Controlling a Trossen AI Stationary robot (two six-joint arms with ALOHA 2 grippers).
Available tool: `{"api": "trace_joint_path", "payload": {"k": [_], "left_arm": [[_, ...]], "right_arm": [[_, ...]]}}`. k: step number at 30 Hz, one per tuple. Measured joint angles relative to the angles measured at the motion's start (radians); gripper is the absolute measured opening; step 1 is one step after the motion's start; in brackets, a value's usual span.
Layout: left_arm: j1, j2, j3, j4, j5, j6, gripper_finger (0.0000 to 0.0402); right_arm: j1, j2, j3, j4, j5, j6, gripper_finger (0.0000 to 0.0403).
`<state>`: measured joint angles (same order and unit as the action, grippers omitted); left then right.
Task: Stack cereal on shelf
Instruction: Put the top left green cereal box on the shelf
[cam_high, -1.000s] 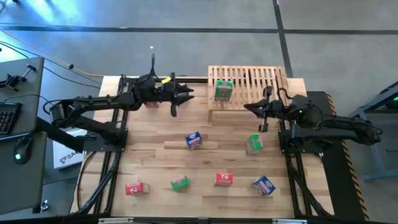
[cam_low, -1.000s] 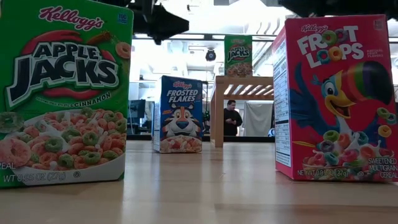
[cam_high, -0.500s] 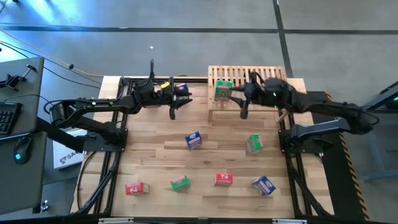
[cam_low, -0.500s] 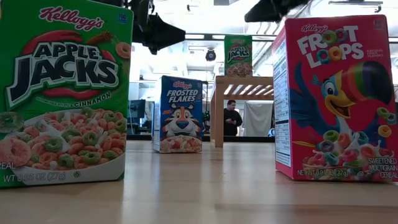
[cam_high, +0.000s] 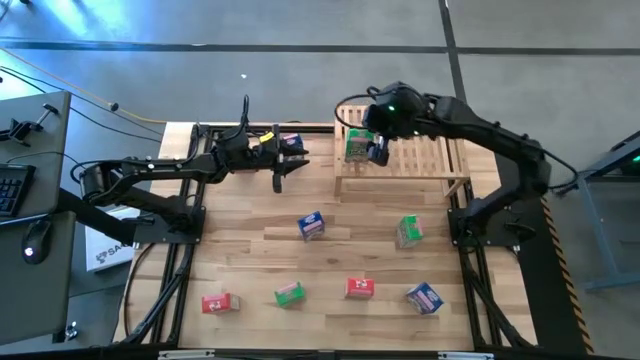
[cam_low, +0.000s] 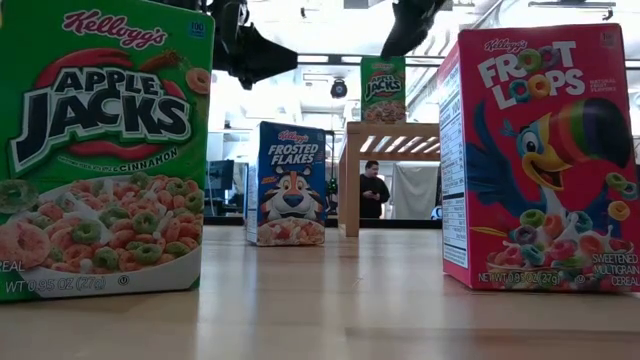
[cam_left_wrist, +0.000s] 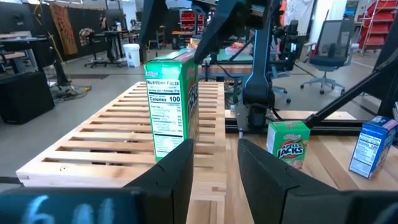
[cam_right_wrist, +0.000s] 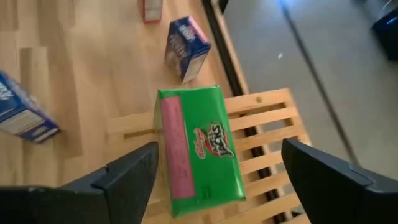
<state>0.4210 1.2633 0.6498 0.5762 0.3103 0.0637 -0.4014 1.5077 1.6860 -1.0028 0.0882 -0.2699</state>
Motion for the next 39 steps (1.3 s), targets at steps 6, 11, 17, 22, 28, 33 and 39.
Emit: {"api": "trace_joint_path", "payload": {"k": [6, 11, 17, 22, 28, 33, 39], "left_arm": [[0.0, 0.0, 0.0, -0.011, 0.0, 0.0, 0.0115], [0.0, 0.0, 0.001, -0.026, 0.0, 0.0, 0.0115], [0.0, 0.0, 0.001, -0.034, 0.0, 0.0, 0.0115], [0.0, 0.0, 0.001, -0.039, 0.0, 0.0, 0.0115], [0.0, 0.0, 0.001, -0.061, 0.0, 0.0, 0.0115], [0.0, 0.0, 0.001, -0.063, 0.0, 0.0, 0.0115], [0.0, 0.0, 0.001, -0.063, 0.0, -0.003, 0.0115]], "right_arm": [[-0.034, 0.08, 0.069, -0.093, -0.083, 0.007, 0.0307], [-0.046, 0.085, 0.067, -0.109, -0.117, 0.007, 0.0243], [-0.046, 0.085, 0.069, -0.117, -0.12, -0.015, 0.0152], [-0.05, 0.076, 0.068, -0.124, -0.119, -0.057, 0.0119], [-0.084, -0.011, 0.068, -0.167, -0.084, -0.153, 0.0133], [-0.167, -0.089, 0.068, -0.236, 0.012, -0.278, 0.0137], [-0.352, -0.096, 0.068, -0.207, -0.045, -0.475, 0.0138]]}}
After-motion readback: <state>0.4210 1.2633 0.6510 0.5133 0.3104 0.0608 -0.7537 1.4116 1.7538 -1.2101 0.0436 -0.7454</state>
